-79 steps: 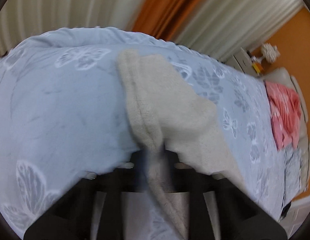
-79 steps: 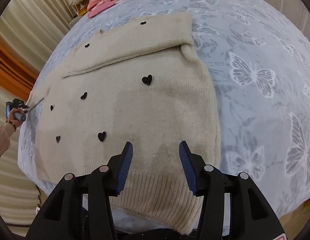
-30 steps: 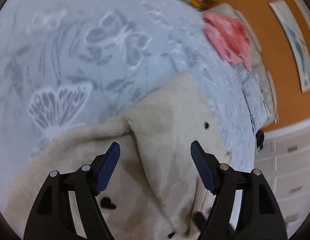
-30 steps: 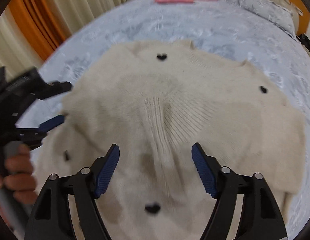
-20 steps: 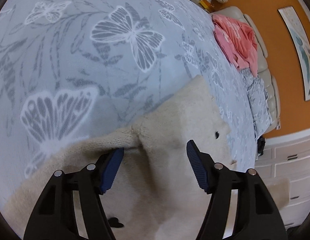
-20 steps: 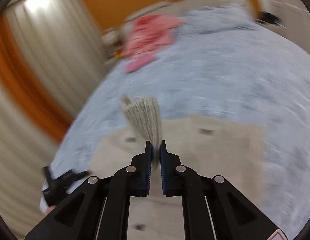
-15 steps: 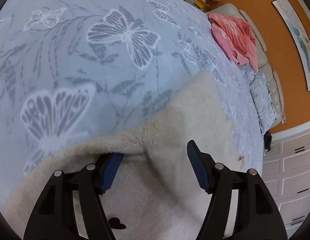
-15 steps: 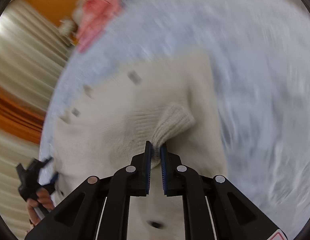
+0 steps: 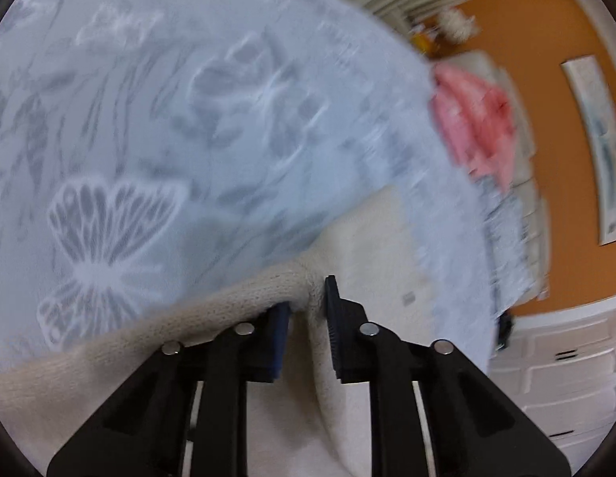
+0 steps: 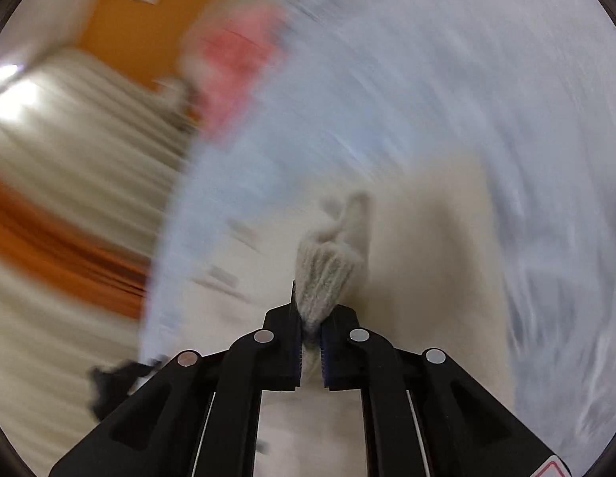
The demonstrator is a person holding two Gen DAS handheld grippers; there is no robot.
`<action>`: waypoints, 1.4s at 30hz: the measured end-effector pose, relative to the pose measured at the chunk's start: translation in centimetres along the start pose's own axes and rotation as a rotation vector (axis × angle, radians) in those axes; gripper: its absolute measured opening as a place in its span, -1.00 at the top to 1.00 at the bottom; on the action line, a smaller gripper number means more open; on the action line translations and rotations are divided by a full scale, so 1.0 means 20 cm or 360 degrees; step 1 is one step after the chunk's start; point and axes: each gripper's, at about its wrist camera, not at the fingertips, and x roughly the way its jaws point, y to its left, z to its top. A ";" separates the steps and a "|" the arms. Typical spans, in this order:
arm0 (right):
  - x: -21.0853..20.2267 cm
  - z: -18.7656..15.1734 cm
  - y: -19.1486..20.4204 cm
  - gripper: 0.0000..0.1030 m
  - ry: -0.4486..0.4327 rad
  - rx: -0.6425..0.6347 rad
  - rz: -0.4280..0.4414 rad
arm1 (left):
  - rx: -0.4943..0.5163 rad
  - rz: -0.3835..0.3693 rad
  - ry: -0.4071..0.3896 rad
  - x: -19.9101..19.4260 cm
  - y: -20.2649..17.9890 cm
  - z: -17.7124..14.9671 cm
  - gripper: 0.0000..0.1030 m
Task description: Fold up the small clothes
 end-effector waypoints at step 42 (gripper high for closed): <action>-0.63 -0.83 -0.56 -0.11 0.0416 0.0400 -0.0350 | 0.0506 0.0363 0.0150 -0.45 0.44 -0.26 -0.52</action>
